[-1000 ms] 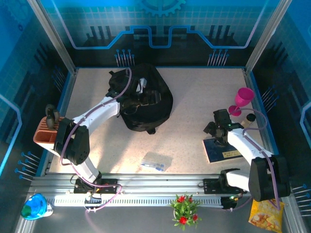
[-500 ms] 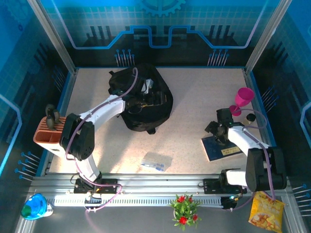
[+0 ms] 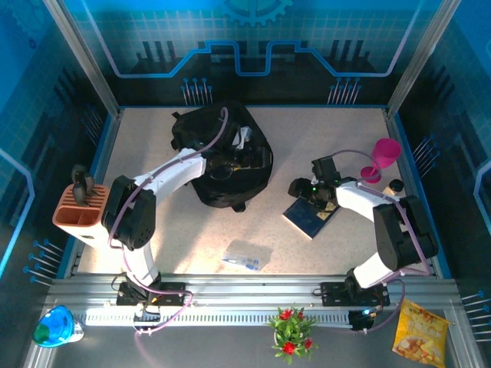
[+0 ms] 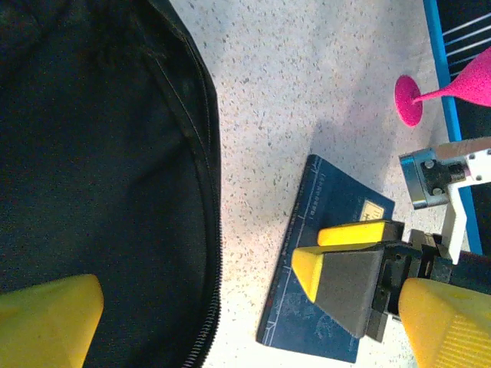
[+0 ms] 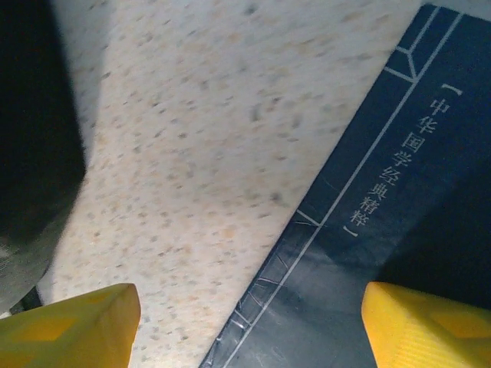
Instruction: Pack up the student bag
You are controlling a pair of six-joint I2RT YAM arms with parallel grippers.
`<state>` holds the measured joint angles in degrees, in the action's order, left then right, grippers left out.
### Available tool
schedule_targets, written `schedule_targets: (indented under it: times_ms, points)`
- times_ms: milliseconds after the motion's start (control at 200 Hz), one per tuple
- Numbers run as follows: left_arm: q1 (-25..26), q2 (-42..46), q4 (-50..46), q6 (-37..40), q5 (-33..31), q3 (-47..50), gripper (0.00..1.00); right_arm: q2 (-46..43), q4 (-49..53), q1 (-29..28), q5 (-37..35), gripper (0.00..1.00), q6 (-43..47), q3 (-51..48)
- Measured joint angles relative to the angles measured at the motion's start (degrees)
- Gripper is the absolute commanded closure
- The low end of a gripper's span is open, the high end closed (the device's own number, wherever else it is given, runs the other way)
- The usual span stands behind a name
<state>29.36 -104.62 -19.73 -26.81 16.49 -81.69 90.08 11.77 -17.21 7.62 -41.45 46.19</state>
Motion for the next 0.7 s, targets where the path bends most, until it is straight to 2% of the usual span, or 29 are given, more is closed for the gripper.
schedule_targets:
  times_ms: [120,320,465,700]
  points:
    - [1.1,-0.6,-0.6,0.0,0.4,-0.9,0.01,-2.0,1.3,-0.1,-0.1,0.23,0.0,-0.4]
    - [4.0,-4.3,-1.0,-0.2,2.2,-6.1,0.04,-13.4,4.9,0.6,-3.7,0.23,-1.3,-4.5]
    - [7.3,-8.7,-1.5,-0.2,2.9,-10.5,0.08,-19.0,8.5,3.2,-6.6,0.23,-2.5,-7.0]
    - [11.5,-14.6,-4.0,-1.6,2.9,-14.0,0.2,-20.1,13.7,7.6,-9.4,0.27,-4.1,-8.0]
